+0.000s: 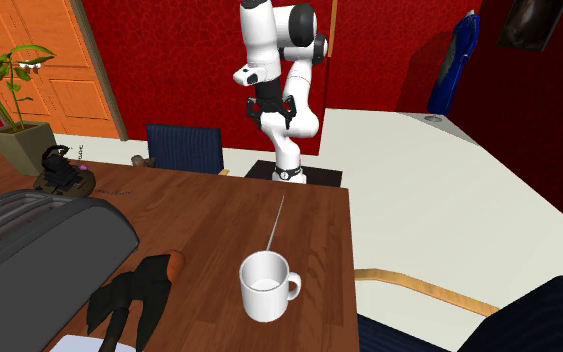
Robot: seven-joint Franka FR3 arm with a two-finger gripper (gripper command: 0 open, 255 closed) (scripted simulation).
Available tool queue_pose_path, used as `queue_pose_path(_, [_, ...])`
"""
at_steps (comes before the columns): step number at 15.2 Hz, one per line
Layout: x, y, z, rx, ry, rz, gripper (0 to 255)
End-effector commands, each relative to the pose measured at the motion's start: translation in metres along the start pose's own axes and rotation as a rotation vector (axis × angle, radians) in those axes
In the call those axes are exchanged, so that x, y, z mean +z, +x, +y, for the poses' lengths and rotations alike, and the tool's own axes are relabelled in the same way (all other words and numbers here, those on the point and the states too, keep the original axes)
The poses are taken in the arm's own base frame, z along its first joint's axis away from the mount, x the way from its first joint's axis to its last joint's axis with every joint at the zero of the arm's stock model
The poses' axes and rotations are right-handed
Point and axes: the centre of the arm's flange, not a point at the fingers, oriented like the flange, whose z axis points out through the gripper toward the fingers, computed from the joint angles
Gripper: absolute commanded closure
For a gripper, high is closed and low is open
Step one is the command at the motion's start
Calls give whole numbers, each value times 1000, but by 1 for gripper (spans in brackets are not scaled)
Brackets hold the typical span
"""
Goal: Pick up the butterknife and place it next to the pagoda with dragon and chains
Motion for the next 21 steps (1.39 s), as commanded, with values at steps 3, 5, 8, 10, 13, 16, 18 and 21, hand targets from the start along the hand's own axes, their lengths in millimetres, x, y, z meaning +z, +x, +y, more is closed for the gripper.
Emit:
queue_pose_path(3, [13,21,-4,-1,-4,8,0])
queue_pose_path(5, [27,43,-8,-2,-8,15,0])
queue_pose_path(8, [46,75,-13,-3,-15,27,0])
queue_pose_path(10, [59,97,-17,-3,-19,34,0])
queue_pose_path(13, [79,129,-23,-5,-25,46,0])
queue_pose_path(16, [97,162,-28,-6,-32,57,0])
queue_pose_path(18, [110,184,-32,-7,-36,65,0])
queue_pose_path(21, [128,217,-37,-8,-42,76,0])
